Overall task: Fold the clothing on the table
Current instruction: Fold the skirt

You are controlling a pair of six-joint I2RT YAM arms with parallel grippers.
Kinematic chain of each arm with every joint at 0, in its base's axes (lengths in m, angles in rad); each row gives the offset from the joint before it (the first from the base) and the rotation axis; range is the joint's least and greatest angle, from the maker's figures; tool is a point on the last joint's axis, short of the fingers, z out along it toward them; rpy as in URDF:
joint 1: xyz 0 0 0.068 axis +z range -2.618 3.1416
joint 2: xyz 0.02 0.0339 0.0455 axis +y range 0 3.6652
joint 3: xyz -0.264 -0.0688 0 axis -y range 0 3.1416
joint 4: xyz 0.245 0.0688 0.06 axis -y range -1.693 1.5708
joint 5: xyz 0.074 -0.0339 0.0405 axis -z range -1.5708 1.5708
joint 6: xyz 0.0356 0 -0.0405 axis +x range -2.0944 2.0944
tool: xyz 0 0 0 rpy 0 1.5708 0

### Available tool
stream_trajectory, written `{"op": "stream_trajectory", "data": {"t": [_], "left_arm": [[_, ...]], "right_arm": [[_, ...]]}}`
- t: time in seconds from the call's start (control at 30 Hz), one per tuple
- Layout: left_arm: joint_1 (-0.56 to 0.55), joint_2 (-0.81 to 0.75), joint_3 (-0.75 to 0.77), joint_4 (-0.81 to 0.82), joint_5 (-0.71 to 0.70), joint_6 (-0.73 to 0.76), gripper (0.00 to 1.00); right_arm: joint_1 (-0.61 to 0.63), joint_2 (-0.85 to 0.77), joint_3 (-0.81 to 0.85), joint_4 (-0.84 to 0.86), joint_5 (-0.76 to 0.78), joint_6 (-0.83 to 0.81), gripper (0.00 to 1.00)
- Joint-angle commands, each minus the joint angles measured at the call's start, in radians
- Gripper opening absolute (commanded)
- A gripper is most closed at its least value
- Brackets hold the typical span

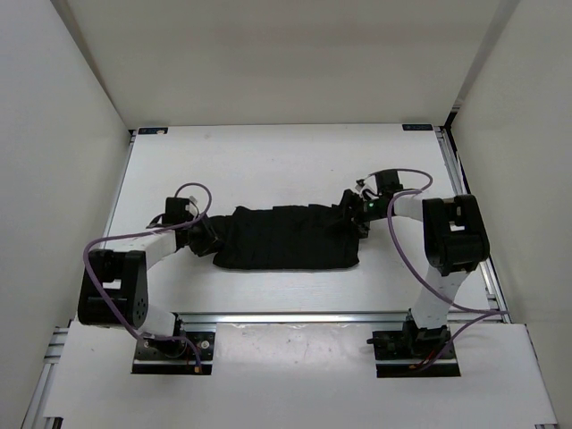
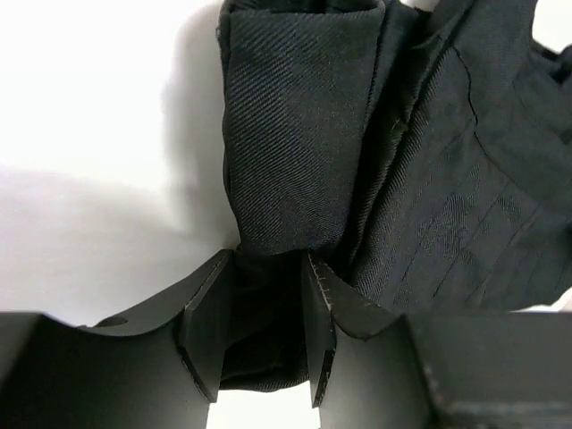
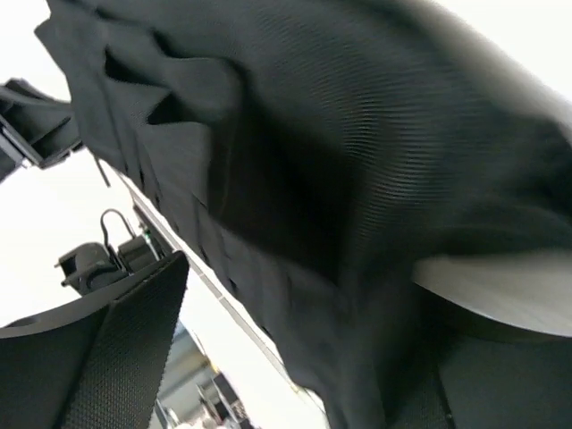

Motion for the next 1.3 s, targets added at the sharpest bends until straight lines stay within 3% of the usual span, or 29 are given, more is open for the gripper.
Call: {"op": "stream_trajectory", "data": {"t": [0.0,0.13,0.27,0.53,1.27], "left_arm": [[-0.059,0.034,0.046,0.04,0.005,-0.032,0.47],[-0.088,0.061,0.06,0.049,0.022,-0.042,0.46],[-0.106,0.068,0.063,0.064,0.022,-0.052,0.46],[-0.175,0.091,0.071,0.063,0.015,-0.065,0.46],[-0.111,0.052,0.037,0.029,0.01,-0.048,0.46]], "right_arm": [[0.043,0.042,0.038,0.058,-0.052,0.017,0.79],[0.042,0.045,0.013,0.086,-0.08,0.034,0.63],[-0.015,0.011,-0.017,0.049,-0.081,0.01,0.54],[-0.124,-0.058,-0.074,-0.034,-0.086,-0.067,0.61],[-0.236,-0.214,-0.226,-0.123,-0.029,-0.161,0.64]]}}
